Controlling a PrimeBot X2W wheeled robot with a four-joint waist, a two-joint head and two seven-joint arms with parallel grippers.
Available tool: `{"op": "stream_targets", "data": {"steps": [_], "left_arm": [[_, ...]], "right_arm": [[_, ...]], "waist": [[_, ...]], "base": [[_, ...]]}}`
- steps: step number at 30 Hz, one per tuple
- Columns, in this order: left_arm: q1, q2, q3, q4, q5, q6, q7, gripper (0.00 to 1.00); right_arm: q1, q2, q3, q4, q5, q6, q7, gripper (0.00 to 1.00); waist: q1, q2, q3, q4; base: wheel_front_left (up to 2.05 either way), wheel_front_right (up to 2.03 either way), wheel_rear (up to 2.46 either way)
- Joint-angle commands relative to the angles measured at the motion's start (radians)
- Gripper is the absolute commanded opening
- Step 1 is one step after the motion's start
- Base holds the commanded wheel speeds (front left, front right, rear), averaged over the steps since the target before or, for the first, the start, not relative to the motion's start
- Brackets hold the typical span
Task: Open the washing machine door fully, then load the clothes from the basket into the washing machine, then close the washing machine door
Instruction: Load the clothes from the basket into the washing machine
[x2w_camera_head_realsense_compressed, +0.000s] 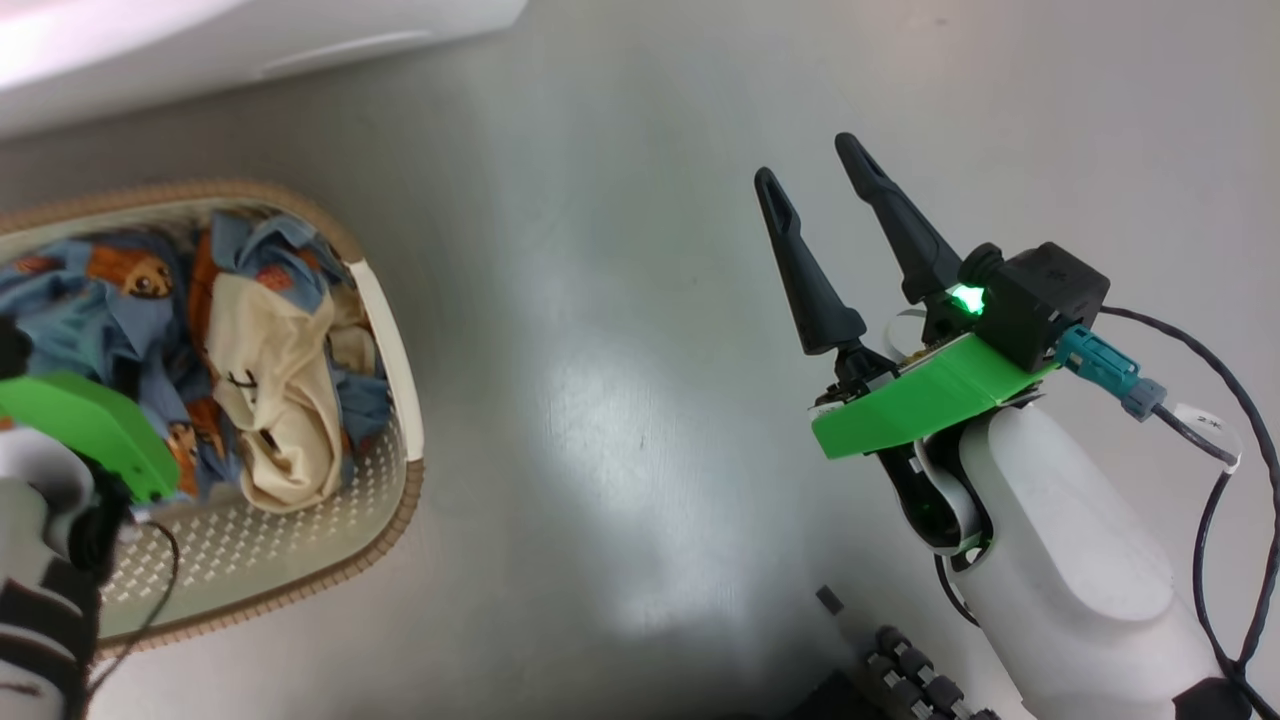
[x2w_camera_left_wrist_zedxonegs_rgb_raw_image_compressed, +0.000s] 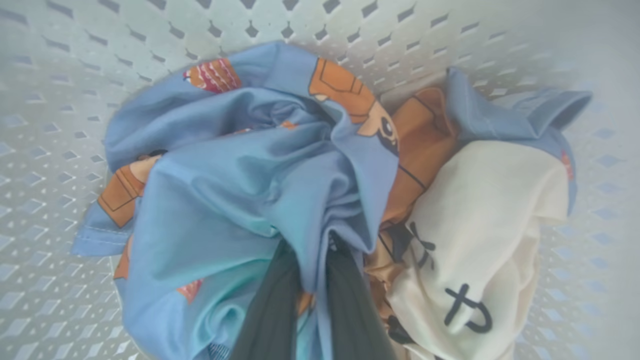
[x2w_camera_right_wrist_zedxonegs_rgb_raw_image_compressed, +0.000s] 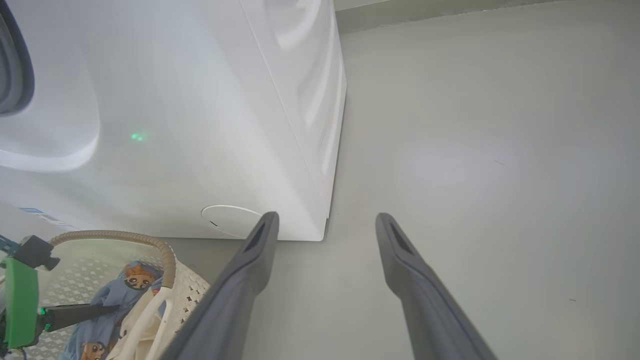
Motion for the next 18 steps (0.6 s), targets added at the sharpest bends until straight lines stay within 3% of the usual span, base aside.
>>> {"op": "stream_targets", "data": {"steps": [1, 18], "left_arm": [[0.056, 0.035, 0.009, -0.016, -0.012, 0.001, -0.015, 0.00], [0.216, 0.015, -0.060, -0.123, -0.136, 0.001, -0.080, 0.00]], "right_arm": [[0.017, 0.009, 0.020, -0.011, 0.009, 0.007, -0.008, 1.00], [0.055, 0.009, 0.020, 0.048, 0.025, 0.007, -0.008, 1.00]], "waist": [[0.0000, -0.0001, -0.040, 0.004], [0.0000, -0.0001, -0.267, 0.045]], "base": [[0.00, 0.00, 0.00], [0.00, 0.00, 0.00]]}}
